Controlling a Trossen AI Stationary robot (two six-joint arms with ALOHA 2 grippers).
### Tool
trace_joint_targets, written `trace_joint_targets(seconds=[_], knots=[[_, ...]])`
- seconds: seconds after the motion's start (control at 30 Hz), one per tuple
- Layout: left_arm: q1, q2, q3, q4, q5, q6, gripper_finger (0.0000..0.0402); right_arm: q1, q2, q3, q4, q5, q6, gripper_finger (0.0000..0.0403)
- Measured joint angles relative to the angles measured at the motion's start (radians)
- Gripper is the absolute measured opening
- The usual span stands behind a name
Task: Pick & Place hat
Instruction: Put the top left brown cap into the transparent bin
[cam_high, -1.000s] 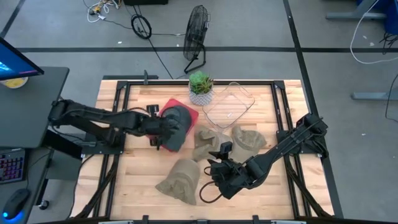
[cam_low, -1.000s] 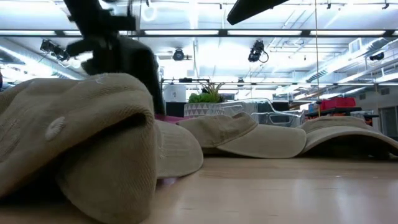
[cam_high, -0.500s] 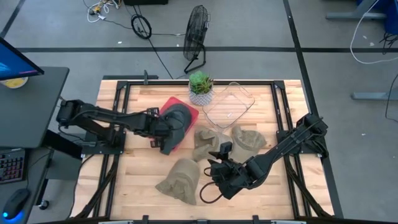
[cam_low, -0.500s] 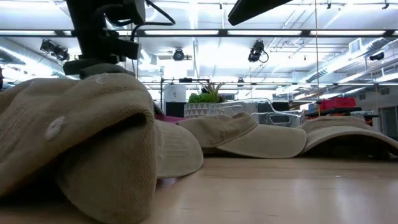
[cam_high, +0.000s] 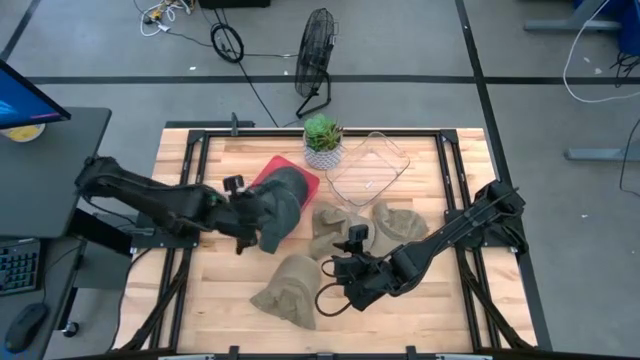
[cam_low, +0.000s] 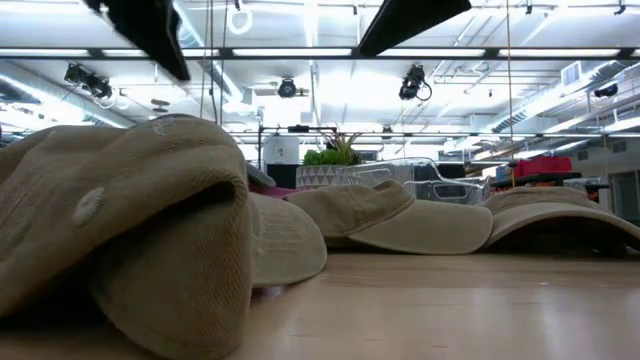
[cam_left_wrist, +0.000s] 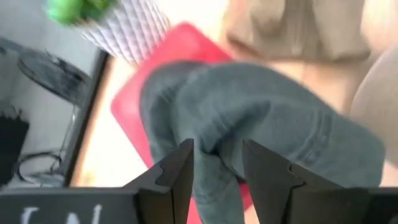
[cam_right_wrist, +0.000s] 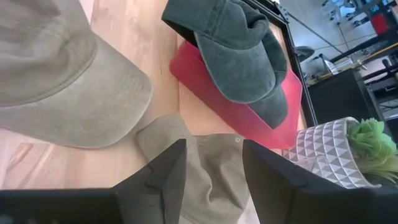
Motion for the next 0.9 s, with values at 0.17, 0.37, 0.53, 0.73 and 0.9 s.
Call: trace_joint_targets(seconds=[0.17,0.37,0.53,0.73,0.9], knots=[[-0.058,-0.084,-0.001,0.017,-0.061,0.001,0.0138,-0.025,0.0,0.0,0.007,-0.004,-0.003,0.0162],[-0.108,-0.128,-0.03,0.042,-0.13,0.003,0.0138,-0.065,0.0,0.0,0.044,-0.012,-0.001,0.0162],[-0.113,-0.163,-0.166,0.195,-0.095,0.029,0.0138,-0.079,0.0,0.0,0.07,-0.011,-0.038,0.0162],[-0.112,-0.177,-0.354,0.639,0.01,0.152,0.0138,-0.084,-0.005,0.0,-0.043,-0.01,-0.073,0.0162],[-0.086,-0.164,-0.458,1.058,0.189,0.294,0.0138,-0.093,-0.016,0.0,-0.197,-0.012,0.079,0.0162]])
